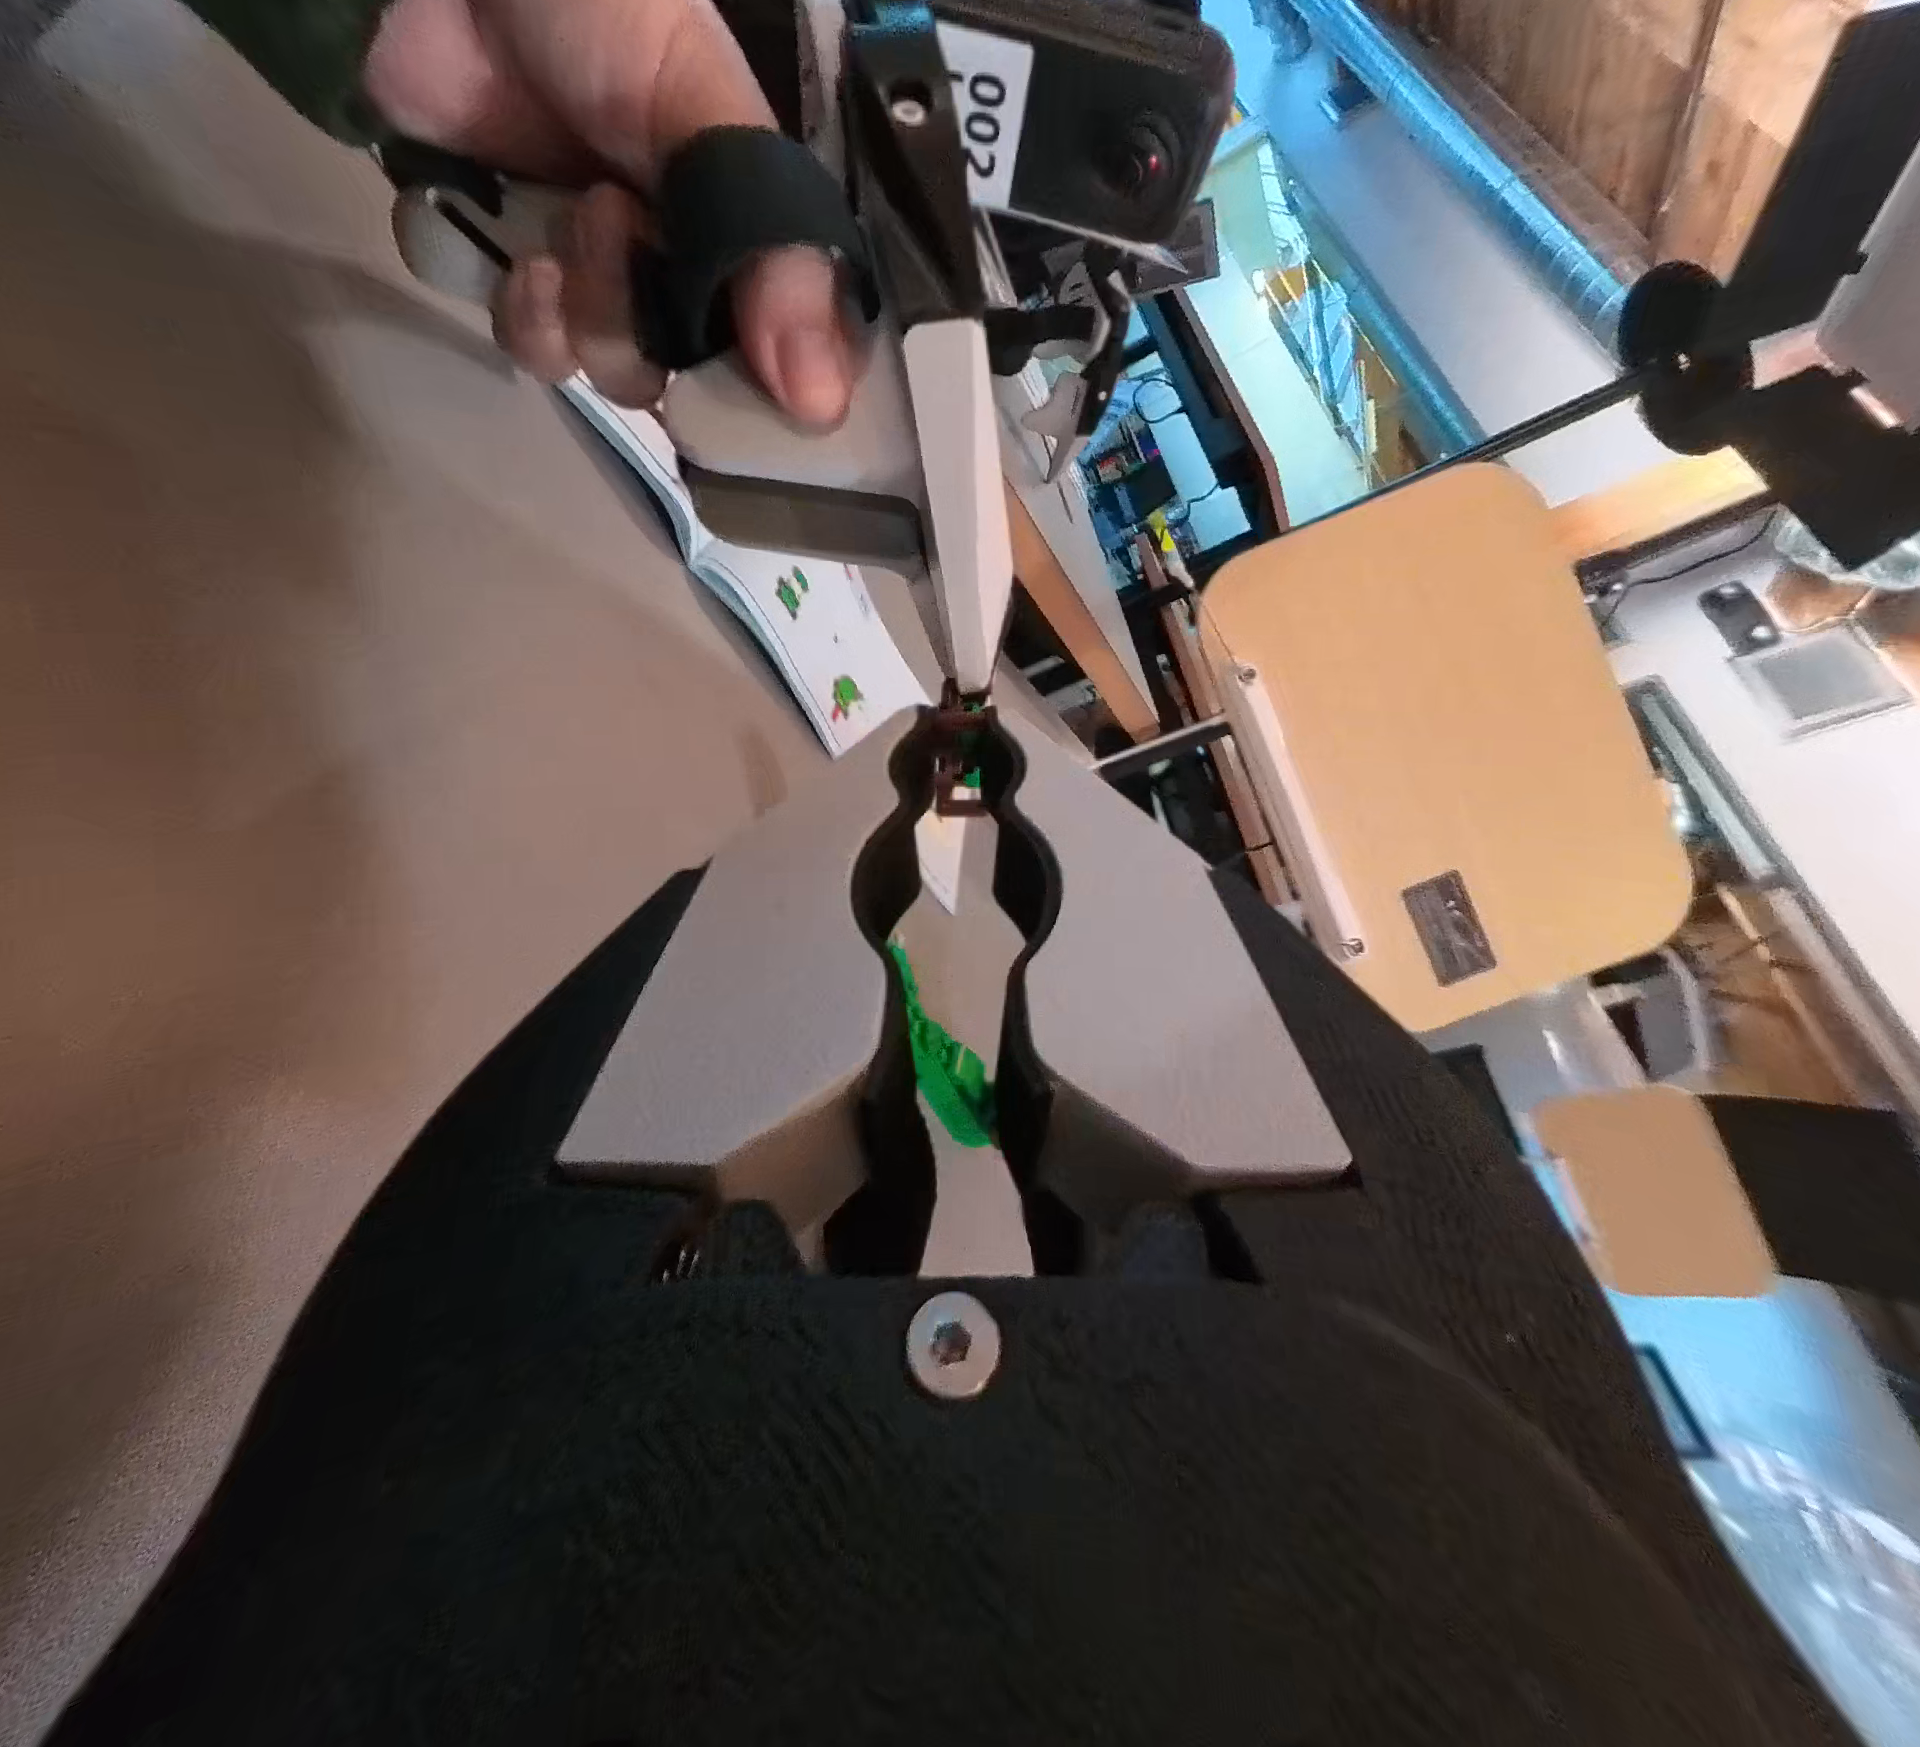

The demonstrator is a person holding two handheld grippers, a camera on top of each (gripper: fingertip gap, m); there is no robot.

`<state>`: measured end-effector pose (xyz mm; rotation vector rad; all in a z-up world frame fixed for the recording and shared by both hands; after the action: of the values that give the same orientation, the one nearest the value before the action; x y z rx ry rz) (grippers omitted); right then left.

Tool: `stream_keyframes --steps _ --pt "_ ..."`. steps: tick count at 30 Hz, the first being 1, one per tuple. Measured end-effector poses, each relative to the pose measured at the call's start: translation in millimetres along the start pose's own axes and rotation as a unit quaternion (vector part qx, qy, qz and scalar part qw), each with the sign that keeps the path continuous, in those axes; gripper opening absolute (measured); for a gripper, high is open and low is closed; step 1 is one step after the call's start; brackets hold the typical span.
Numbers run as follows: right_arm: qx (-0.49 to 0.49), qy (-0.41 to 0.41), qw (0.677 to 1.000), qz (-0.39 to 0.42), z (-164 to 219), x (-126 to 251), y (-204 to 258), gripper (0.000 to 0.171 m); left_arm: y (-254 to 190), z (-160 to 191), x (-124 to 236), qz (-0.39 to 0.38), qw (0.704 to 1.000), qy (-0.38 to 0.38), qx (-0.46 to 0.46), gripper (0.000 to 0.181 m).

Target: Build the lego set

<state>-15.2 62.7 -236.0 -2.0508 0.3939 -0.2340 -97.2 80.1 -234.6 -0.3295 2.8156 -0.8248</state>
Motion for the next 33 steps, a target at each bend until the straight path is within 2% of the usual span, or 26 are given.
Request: stream_keyframes --steps 1,4,6,10,13,24,33 --pt "0.014 0.006 1.000 0.000 -0.1 0.1 0.5 0.006 0.4 0.5 -0.1 0.000 1.000 -0.001 0.004 0.000" --pt "0.068 0.029 0.997 0.000 0.4 -0.4 2.5 0.005 2.3 1.6 -0.7 -0.004 1.000 -0.003 0.015 0.000" --pt "0.065 0.035 0.997 -0.008 1.2 -0.8 3.4 0.005 4.2 3.1 -0.4 -0.006 1.000 -0.002 0.023 0.000" --pt "-0.090 -0.008 0.996 -0.017 1.4 1.3 -3.8 0.006 0.0 0.1 -1.5 0.003 1.000 -0.010 -0.009 0.000" --pt "-0.122 -0.013 0.992 -0.025 4.3 1.9 -4.4 0.007 -1.5 -1.0 -3.9 -0.024 0.997 0.009 -0.071 0.000" --pt "-0.089 0.008 0.995 -0.042 5.5 -1.5 4.5 0.006 3.4 5.5 -2.0 -0.055 0.995 0.059 -0.063 0.000" --pt "-0.031 -0.021 0.999 -0.025 -1.7 1.7 1.0 0.007 -1.0 2.7 -2.3 -0.013 0.999 0.026 -0.015 0.000"
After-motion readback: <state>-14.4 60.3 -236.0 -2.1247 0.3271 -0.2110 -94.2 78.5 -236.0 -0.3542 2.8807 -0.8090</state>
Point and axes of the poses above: each gripper's, where its closed fingertips meet, x back along the fingers, z out of its underside, y = z × x across the jaws, the point moved 5 cm from there along x, back along the fingers, and after that the axes turned 11 degrees about -y, right-handed, at the moved point
